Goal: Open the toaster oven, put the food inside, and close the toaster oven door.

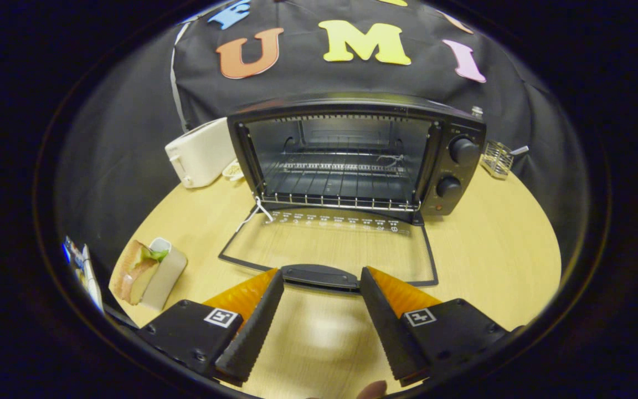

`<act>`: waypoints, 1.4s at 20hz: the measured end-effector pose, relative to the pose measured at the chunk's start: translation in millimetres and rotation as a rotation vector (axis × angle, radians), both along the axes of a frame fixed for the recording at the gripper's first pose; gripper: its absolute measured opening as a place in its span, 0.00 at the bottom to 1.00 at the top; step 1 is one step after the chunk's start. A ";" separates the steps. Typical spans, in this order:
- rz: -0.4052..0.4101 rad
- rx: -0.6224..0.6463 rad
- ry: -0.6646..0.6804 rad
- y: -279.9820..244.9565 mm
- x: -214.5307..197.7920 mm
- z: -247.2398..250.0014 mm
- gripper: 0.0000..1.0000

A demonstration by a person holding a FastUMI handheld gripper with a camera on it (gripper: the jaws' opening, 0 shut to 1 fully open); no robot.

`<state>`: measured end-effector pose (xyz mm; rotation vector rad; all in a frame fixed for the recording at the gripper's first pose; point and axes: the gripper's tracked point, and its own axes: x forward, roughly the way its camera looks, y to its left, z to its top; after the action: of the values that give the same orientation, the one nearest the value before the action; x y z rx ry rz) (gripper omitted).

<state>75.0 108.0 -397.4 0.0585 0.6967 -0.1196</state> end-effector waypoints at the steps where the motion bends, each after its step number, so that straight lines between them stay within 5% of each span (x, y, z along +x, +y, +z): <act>1: 0.026 -0.009 -0.017 2.8 -0.4 9.6 0.95; 5: 0.223 0.036 -0.049 48.0 -10.6 53.2 0.97; 8: 0.392 0.212 0.045 110.8 -32.6 65.2 1.00; 12: 0.471 0.446 0.192 177.4 -40.9 64.7 1.00; 23: 0.263 0.728 0.472 232.0 -17.6 -8.6 0.85; 28: 0.207 0.762 0.530 237.5 -14.2 -18.4 0.54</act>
<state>60.9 345.5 -415.8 0.7024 1.2425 0.3491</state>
